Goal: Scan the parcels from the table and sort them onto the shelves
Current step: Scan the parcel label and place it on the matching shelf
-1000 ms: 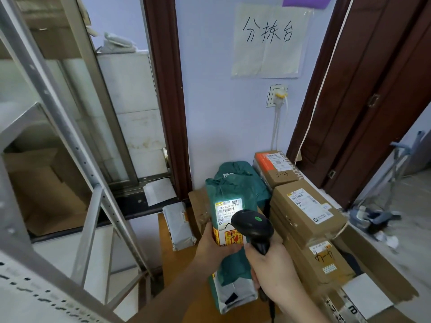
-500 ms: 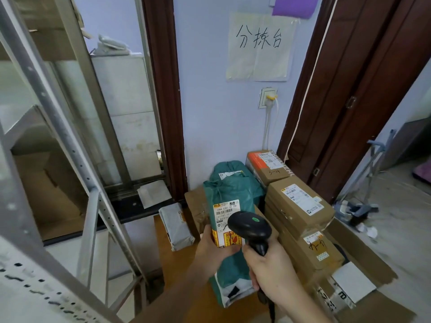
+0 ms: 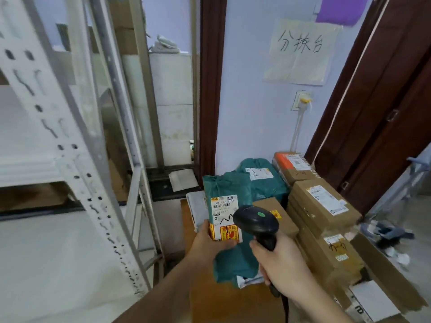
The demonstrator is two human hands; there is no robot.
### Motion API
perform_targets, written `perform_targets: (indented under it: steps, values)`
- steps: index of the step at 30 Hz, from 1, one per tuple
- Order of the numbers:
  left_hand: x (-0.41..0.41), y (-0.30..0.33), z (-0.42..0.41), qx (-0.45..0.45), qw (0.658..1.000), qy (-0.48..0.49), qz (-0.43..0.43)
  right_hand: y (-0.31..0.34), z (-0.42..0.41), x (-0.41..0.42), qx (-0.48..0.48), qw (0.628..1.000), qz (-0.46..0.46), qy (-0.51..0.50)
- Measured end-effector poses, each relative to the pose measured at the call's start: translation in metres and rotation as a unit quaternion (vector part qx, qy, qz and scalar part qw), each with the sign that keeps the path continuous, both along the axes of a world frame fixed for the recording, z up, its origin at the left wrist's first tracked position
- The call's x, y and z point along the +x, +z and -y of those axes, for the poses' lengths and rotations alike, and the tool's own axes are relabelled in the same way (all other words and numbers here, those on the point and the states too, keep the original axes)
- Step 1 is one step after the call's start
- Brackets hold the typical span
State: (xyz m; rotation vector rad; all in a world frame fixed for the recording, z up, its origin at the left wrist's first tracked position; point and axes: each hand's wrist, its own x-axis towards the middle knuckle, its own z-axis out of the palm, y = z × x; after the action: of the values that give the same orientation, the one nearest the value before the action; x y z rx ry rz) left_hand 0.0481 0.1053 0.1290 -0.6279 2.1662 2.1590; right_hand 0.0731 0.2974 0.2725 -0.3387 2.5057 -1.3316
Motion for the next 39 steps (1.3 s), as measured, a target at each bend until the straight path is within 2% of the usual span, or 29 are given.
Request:
perform_targets:
  steps: [9, 14, 19, 25, 29, 39]
  values:
    - [0.133, 0.025, 0.003, 0.013, 0.985, 0.167, -0.043, 0.027, 0.001, 0.049, -0.044, 0.978, -0.002, 0.205]
    - [0.22, 0.041, 0.024, 0.017, 0.957, 0.279, -0.079, 0.049, 0.037, 0.085, -0.065, 0.951, -0.007, 0.301]
    - [0.299, 0.066, 0.057, 0.027, 0.921, 0.375, -0.105, 0.076, 0.088, 0.129, -0.072, 0.926, -0.02, 0.371]
    - [0.383, 0.103, 0.116, -0.007, 0.872, 0.471, -0.132, 0.1, 0.164, 0.188, -0.074, 0.889, 0.0, 0.451]
    - [0.439, 0.126, 0.168, -0.033, 0.85, 0.506, -0.147, 0.113, 0.225, 0.235, -0.081, 0.87, 0.031, 0.485]
    - [0.582, 0.166, 0.308, -0.085, 0.809, 0.561, -0.157, 0.146, 0.382, 0.356, -0.137, 0.809, -0.01, 0.571]
